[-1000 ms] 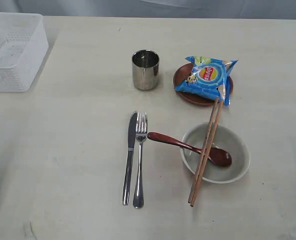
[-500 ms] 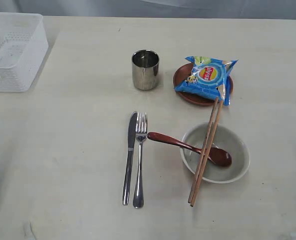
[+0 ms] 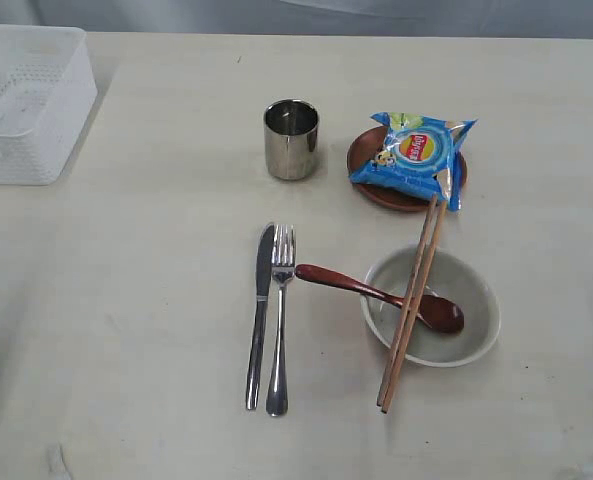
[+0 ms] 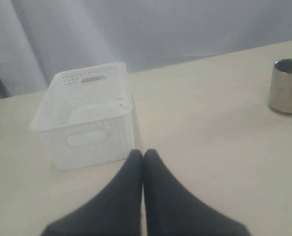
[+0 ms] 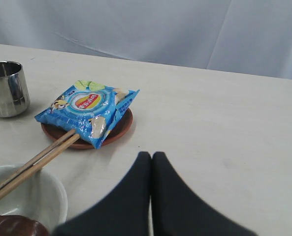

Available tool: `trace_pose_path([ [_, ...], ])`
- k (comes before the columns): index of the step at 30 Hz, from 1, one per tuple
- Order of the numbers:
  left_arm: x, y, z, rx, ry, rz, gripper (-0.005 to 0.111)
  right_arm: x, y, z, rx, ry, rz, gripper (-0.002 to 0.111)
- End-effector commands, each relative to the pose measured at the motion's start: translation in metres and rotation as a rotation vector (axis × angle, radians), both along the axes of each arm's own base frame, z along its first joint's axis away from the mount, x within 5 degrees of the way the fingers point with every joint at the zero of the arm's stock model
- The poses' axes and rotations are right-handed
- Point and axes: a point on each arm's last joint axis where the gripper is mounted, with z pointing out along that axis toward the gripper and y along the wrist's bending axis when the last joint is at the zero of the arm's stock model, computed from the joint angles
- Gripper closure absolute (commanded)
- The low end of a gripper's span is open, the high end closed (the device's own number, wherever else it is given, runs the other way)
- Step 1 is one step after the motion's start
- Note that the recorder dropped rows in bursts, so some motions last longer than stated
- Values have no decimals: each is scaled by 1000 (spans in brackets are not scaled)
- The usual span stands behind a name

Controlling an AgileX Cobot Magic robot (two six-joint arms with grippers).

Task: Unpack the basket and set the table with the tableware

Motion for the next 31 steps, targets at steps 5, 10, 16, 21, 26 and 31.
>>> trace_pose_path([
  [5, 0, 0, -1, 1, -1, -7, 107, 0, 0, 0, -2, -13, -6, 109],
  [10, 0, 0, -1, 1, -1, -7, 107, 0, 0, 0, -2, -13, -6, 109],
  [16, 0, 0, -1, 1, -1, -7, 107, 0, 0, 0, -2, -13, -6, 109],
  [21, 0, 0, -1, -1, -1, -7, 107, 0, 0, 0, -2, -13, -6, 109],
  [26, 0, -1, -1, -23, 3, -9, 107, 0, 0, 0, -2, -13, -6, 109],
  [31, 0, -1, -1, -23, 3, -9, 107, 0, 0, 0, -2, -13, -6, 109],
])
